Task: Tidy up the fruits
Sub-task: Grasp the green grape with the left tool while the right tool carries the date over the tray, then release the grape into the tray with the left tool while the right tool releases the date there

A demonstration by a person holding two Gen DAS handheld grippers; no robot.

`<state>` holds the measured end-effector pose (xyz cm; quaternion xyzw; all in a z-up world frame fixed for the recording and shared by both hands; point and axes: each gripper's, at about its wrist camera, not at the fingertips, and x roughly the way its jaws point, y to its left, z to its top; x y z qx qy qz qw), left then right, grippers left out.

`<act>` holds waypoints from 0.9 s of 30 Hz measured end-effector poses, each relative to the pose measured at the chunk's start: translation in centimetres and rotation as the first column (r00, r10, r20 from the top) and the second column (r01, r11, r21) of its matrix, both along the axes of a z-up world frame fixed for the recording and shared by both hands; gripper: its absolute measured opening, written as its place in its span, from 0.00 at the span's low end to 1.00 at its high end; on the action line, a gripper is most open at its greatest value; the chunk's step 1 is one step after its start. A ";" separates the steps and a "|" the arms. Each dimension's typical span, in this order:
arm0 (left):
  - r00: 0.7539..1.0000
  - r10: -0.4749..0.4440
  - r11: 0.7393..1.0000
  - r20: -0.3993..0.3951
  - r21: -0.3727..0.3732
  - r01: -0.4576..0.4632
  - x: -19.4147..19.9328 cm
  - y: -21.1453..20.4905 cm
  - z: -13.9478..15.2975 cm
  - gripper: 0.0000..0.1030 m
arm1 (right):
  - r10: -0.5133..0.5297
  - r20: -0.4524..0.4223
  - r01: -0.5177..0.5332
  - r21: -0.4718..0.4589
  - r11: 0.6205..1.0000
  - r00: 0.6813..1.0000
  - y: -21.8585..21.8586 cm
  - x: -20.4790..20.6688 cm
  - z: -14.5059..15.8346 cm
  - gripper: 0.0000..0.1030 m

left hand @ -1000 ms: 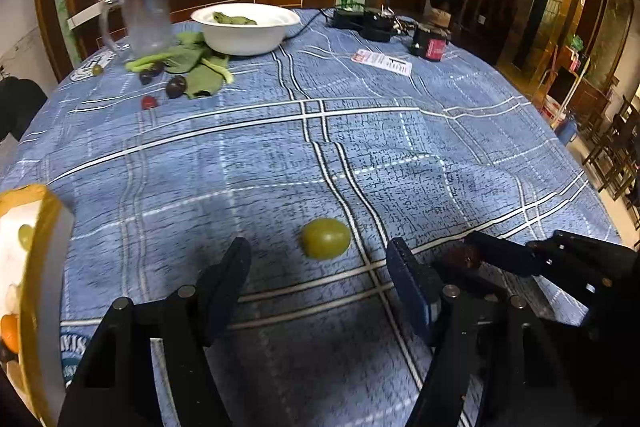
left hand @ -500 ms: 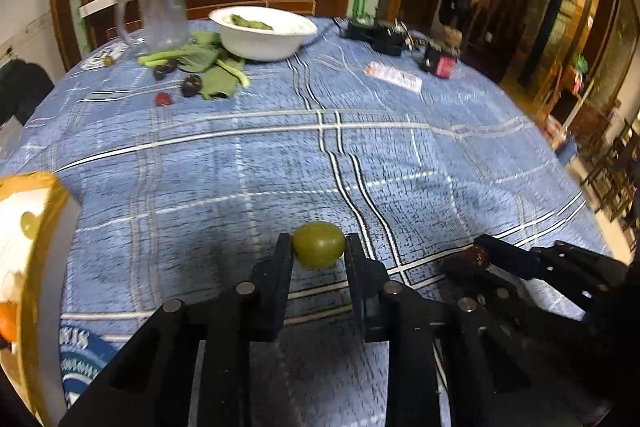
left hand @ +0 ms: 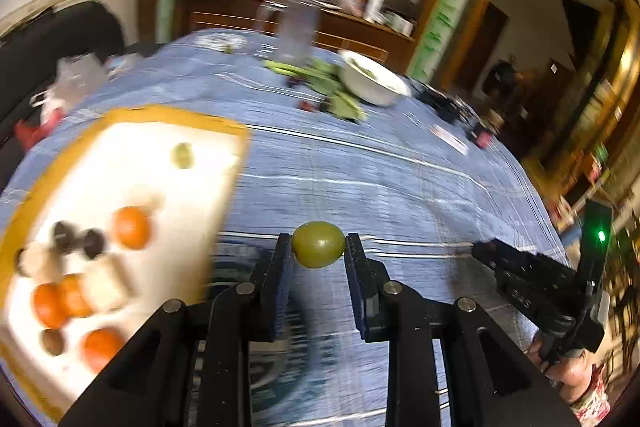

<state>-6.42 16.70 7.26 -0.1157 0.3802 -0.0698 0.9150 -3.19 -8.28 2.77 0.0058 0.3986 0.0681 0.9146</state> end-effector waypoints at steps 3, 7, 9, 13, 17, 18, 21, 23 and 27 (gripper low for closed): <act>0.998 0.062 0.998 0.014 0.011 -0.062 -0.7 3.9 0.9 0.25 | 0.050 0.005 -0.050 0.014 0.999 0.999 2.5 -0.7 1.0 0.31; 0.990 0.139 0.988 0.014 0.068 -0.140 -0.7 8.1 1.7 0.25 | 0.145 0.018 -0.145 0.046 0.988 0.989 6.6 -1.2 2.8 0.31; 0.985 0.169 0.981 0.013 0.094 -0.170 -0.4 9.8 1.9 0.25 | 0.204 0.031 -0.205 0.056 0.977 0.979 9.3 -1.3 4.0 0.31; 0.973 0.230 0.968 -0.016 0.107 -0.227 1.1 13.6 1.5 0.25 | 0.323 0.035 -0.325 0.086 0.942 0.946 15.2 -1.0 5.9 0.32; 0.962 0.256 0.966 -0.093 0.061 -0.251 2.6 16.5 0.0 0.25 | 0.418 0.014 -0.417 0.094 0.904 0.909 21.0 -0.8 6.2 0.32; 0.958 0.260 0.966 -0.119 0.048 -0.256 3.1 17.1 -0.5 0.25 | 0.433 0.011 -0.432 0.085 0.898 0.901 22.2 -0.8 6.1 0.32; 0.953 0.258 0.966 -0.162 0.034 -0.256 4.1 17.8 -1.3 0.25 | 0.471 -0.012 -0.470 0.060 0.881 0.882 25.5 -0.3 5.1 0.32; 0.951 0.252 0.967 -0.178 0.025 -0.252 4.6 18.1 -1.7 0.25 | 0.483 -0.033 -0.481 0.052 0.875 0.875 26.8 0.1 4.2 0.32; 0.949 0.241 0.968 -0.204 -0.013 -0.249 5.0 18.7 -2.4 0.25 | 0.495 -0.067 -0.493 0.045 0.869 0.867 28.6 0.7 2.7 0.32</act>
